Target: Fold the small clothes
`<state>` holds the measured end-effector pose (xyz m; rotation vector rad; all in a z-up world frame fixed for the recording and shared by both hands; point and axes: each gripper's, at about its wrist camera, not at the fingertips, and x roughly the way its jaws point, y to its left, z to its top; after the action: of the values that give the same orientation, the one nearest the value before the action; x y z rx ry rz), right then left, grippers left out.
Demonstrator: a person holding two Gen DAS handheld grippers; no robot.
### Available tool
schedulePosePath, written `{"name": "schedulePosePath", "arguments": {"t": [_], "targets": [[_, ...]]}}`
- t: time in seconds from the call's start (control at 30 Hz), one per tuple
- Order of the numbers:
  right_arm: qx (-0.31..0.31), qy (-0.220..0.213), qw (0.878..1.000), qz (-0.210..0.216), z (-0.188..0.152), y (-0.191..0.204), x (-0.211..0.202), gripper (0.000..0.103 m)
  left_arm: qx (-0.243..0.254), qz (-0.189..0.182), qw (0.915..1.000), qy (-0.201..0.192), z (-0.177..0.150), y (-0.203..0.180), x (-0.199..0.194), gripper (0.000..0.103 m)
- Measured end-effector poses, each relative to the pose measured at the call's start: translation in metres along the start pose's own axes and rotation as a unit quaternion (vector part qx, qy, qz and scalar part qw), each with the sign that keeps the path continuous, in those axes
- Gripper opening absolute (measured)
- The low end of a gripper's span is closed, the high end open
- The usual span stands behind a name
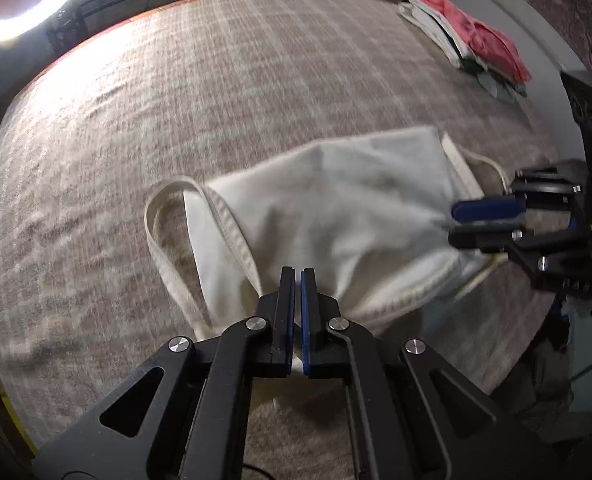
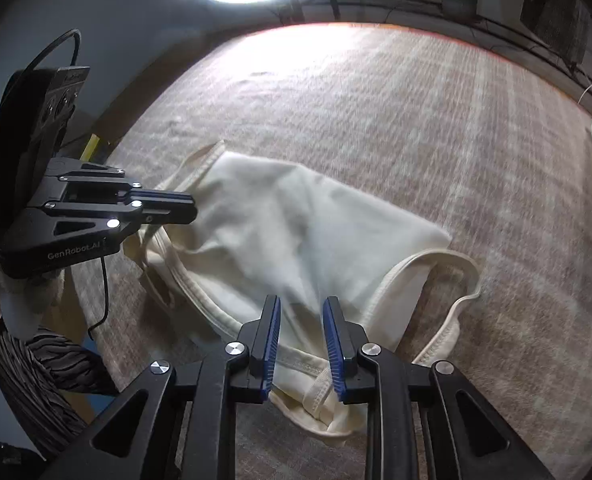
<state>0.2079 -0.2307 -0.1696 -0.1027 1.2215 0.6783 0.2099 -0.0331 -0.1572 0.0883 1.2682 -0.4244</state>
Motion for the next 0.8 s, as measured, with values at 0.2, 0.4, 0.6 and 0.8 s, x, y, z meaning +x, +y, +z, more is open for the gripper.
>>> {"name": "schedulePosePath", "arguments": {"t": [0.2,0.4,0.6,0.8], "targets": [[-0.039,0.031,0.999,0.008,-0.027,0.011,0.001,0.02,0.0,-0.03,0.9993,0.021,-0.052,-0.004,-0.006,0.0],[-0.072,0.039,0.997,0.001,-0.055,0.022,-0.01,0.02,-0.012,-0.037,0.9992,-0.009,-0.077,-0.005,-0.035,0.0],[-0.039,-0.008,0.999,0.014,-0.048,0.02,-0.029,0.02,-0.045,-0.042,0.9958,-0.067,-0.045,0.01,-0.054,0.0],[-0.042,0.007,0.999,-0.014,-0.044,0.022,-0.007,0.02,-0.029,-0.04,0.9987,-0.009,-0.05,0.003,-0.01,0.0]]}}
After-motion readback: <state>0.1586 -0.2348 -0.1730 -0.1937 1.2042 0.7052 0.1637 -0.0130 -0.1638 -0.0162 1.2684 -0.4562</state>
